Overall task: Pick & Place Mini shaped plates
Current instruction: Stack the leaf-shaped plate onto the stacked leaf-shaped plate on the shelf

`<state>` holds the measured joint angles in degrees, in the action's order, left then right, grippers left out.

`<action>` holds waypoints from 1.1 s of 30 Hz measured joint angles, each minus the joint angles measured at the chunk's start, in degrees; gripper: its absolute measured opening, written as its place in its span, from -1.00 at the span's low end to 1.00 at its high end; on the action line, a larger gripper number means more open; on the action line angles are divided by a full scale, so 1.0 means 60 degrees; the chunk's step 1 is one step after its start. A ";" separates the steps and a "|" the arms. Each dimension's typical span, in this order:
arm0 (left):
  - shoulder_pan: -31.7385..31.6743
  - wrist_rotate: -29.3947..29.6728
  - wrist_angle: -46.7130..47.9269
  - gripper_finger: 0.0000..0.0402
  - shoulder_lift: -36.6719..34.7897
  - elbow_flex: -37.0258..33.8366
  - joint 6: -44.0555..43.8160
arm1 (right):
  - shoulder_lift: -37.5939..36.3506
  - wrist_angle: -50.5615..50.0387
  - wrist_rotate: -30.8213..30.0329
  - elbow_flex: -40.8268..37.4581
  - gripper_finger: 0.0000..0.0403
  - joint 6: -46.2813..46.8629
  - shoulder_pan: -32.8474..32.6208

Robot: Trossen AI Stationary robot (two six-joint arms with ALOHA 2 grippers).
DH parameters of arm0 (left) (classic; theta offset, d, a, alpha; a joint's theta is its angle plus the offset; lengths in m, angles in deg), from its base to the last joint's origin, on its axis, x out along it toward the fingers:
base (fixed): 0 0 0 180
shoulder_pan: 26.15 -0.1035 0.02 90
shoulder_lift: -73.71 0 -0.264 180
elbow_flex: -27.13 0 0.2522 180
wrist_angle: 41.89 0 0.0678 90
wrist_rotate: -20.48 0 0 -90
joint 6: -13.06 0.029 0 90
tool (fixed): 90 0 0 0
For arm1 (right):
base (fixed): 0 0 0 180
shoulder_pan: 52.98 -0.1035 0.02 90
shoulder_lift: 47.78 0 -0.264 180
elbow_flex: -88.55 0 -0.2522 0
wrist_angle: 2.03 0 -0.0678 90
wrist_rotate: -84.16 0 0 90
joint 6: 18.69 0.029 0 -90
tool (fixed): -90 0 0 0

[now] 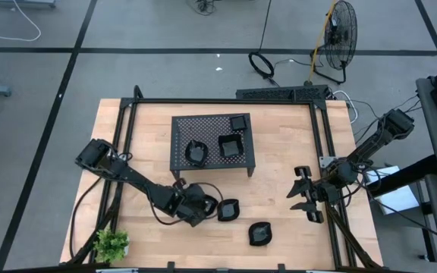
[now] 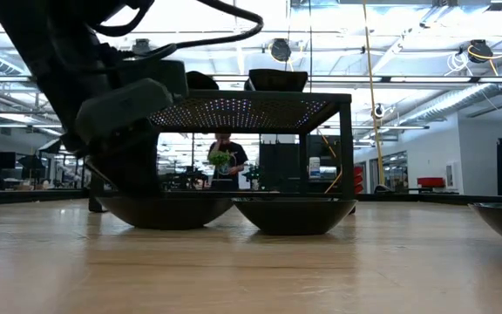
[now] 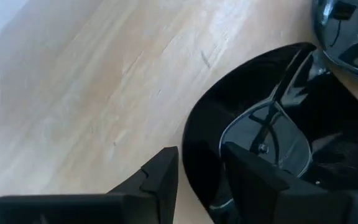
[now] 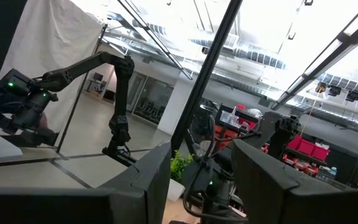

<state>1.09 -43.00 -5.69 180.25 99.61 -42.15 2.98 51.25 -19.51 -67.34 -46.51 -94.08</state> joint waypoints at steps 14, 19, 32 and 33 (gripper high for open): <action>-0.0297 0.0089 -0.0969 -0.35 0.0000 0.0000 0.2387 | 0.0003 0.0000 0.0000 0.0000 -0.23 -0.0003 0.0003; -0.0587 -0.0063 -0.1134 -0.35 0.0000 0.0000 0.2660 | 0.0000 0.0000 0.0000 0.0000 -0.23 0.0001 0.0000; -0.0798 -0.0947 -0.0932 -0.35 0.0000 0.0000 0.3109 | 0.0002 -0.0004 0.0000 0.0000 -0.23 0.0008 0.0001; -0.0798 -0.0951 -0.0936 -0.35 0.0000 0.0000 0.3116 | 0.0002 -0.0004 0.0001 0.0000 -0.23 0.0008 0.0001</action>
<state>-3.69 -48.70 -11.31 180.25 99.61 -23.46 3.00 51.23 -19.50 -67.34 -46.46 -94.07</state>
